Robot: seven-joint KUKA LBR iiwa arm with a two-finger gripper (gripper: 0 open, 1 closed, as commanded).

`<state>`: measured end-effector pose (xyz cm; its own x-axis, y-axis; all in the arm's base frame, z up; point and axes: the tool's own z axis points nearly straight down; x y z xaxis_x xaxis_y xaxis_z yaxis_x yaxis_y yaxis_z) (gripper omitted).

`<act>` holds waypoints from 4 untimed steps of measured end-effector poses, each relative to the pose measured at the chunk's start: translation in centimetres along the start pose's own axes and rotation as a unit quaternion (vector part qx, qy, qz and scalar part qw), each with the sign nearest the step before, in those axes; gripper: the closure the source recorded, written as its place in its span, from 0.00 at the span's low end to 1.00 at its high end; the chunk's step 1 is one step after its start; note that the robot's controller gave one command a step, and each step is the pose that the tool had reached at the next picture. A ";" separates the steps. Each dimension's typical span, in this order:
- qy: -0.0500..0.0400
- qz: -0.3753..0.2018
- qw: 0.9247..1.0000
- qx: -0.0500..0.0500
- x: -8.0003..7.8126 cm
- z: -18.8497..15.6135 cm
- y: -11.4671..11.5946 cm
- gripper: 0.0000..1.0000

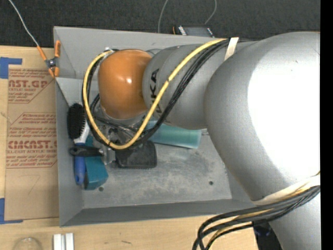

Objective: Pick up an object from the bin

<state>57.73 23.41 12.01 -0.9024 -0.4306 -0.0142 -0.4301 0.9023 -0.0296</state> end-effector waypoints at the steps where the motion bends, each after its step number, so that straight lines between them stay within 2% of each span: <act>1: -0.001 -0.007 1.000 0.000 -0.3 -2.3 0.3 1.00; 2: 0.000 -0.014 1.000 -0.001 2.4 -2.1 1.2 1.00; 3: -0.001 -0.014 1.000 -0.001 2.2 -2.1 1.2 1.00; 4: -0.001 0.000 1.000 -0.002 6.9 -5.8 0.6 1.00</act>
Offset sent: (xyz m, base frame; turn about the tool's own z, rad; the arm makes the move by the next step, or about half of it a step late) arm 0.0010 0.0046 0.0224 -0.0155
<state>51.11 21.16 17.69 -0.9026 -0.4301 -0.0166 -0.4296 0.9026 -0.0265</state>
